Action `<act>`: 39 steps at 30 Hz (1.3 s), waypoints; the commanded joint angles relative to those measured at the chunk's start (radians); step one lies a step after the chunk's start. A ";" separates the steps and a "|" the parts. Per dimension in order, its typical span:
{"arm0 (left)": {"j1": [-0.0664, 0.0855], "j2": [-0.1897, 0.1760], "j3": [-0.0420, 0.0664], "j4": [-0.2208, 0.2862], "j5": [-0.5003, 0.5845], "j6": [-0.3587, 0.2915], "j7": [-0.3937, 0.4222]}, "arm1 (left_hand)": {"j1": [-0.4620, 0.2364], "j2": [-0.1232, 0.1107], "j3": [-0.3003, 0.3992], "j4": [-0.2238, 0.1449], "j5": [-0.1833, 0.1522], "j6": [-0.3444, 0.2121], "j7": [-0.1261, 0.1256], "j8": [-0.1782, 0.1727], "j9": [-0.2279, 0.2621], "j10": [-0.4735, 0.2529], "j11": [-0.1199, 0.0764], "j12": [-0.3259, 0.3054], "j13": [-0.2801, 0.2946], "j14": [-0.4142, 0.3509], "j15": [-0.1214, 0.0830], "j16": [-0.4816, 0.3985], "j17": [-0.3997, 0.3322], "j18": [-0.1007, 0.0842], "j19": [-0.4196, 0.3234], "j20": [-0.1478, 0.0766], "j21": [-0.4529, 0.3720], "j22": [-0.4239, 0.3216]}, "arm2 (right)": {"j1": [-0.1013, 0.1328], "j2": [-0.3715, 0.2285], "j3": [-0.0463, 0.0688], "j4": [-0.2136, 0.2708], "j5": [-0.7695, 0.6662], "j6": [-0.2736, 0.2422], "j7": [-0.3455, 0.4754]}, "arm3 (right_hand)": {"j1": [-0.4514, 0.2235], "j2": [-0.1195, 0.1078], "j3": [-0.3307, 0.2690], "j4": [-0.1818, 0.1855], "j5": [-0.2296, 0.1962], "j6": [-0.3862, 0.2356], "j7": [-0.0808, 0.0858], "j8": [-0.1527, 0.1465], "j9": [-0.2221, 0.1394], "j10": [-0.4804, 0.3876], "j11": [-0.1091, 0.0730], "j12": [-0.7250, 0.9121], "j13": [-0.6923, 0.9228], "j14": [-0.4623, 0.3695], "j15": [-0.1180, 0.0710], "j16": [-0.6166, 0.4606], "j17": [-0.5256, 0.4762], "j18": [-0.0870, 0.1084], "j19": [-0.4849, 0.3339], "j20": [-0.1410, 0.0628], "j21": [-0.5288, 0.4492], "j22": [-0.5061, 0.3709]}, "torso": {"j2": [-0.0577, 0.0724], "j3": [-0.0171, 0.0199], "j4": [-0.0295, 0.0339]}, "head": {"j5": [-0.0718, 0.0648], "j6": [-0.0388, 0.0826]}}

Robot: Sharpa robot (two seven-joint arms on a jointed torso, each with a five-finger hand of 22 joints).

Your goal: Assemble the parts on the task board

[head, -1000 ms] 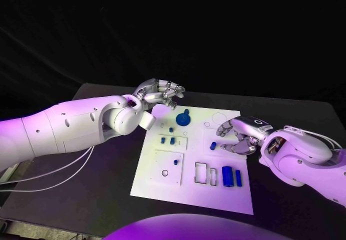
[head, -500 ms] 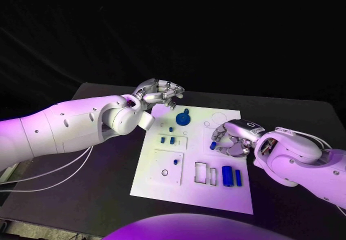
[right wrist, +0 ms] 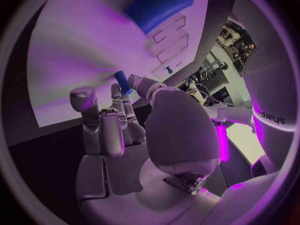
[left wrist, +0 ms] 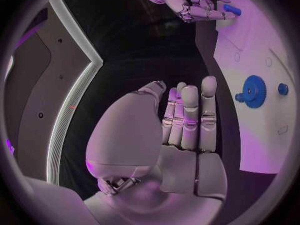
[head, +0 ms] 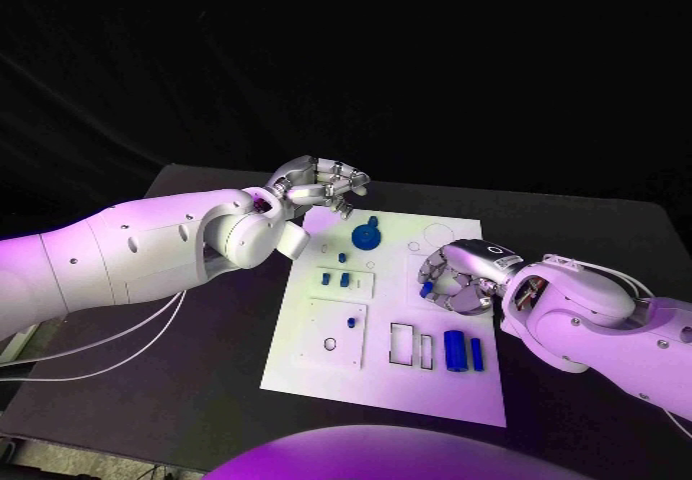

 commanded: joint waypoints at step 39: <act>0.001 -0.001 0.001 0.003 -0.007 0.031 -0.006 | -0.016 0.002 0.006 0.001 -0.015 -0.003 0.000 0.004 0.004 -0.002 0.000 0.001 0.001 -0.002 0.000 0.000 0.001 0.011 0.004 0.005 -0.005 0.008 | 0.010 -0.036 0.006 0.082 -0.033 -0.139 -0.004 | 0.044 0.037 0.112 -0.036 -0.058 0.110 -0.053 0.115 0.100 0.148 -0.057 0.048 0.061 0.053 -0.055 0.036 0.045 -0.019 0.049 -0.043 0.071 0.073 | -0.001 -0.0008 0.0001 | -0.001 0.000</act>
